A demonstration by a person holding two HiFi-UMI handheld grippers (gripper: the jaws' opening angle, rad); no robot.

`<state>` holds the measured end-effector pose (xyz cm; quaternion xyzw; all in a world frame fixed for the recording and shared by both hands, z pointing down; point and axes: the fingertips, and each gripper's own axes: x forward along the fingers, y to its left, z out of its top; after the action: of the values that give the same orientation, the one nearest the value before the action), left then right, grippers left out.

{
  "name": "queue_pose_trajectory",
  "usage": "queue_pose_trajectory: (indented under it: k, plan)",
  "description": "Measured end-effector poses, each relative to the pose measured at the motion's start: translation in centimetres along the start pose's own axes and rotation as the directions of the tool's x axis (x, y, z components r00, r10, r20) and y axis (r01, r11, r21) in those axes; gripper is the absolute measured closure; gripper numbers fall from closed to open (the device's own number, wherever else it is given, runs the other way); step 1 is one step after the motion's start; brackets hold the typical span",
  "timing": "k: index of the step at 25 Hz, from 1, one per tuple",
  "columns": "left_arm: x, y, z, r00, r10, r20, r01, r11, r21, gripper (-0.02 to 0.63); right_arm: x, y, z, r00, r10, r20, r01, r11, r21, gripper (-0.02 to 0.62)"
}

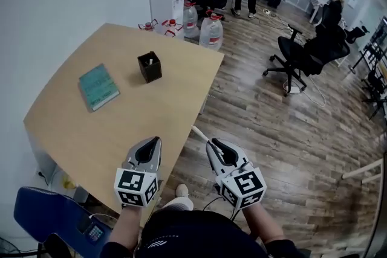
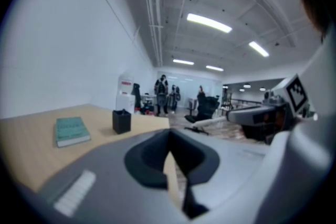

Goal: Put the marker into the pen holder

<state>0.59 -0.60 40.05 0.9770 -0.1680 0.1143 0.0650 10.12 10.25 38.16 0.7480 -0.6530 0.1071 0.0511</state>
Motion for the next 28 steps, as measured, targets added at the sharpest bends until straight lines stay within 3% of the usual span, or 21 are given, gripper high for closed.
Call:
queue_pose_trajectory:
  k: [10, 17, 22, 28]
  plan:
    - [3.0, 6.3, 1.4, 0.997, 0.082, 0.009, -0.082, 0.996, -0.033, 0.603, 10.1, -0.9, 1.4, 0.994, 0.099, -0.040, -0.100, 0.995, -0.011, 0.543]
    - [2.4, 8.9, 0.9, 0.987, 0.160, -0.001, -0.159, 0.985, -0.068, 0.603, 14.6, -0.7, 2.3, 0.985, 0.162, -0.058, -0.164, 0.986, -0.040, 0.543]
    - [2.4, 11.4, 0.4, 0.966, 0.260, -0.013, -0.260, 0.963, -0.073, 0.601, 18.9, -0.6, 3.4, 0.971, 0.233, -0.058, -0.236, 0.970, -0.052, 0.543]
    - [4.7, 14.3, 0.4, 0.925, 0.380, -0.014, -0.379, 0.918, -0.115, 0.601, 24.2, -2.1, 4.8, 0.943, 0.326, -0.071, -0.332, 0.939, -0.089, 0.543]
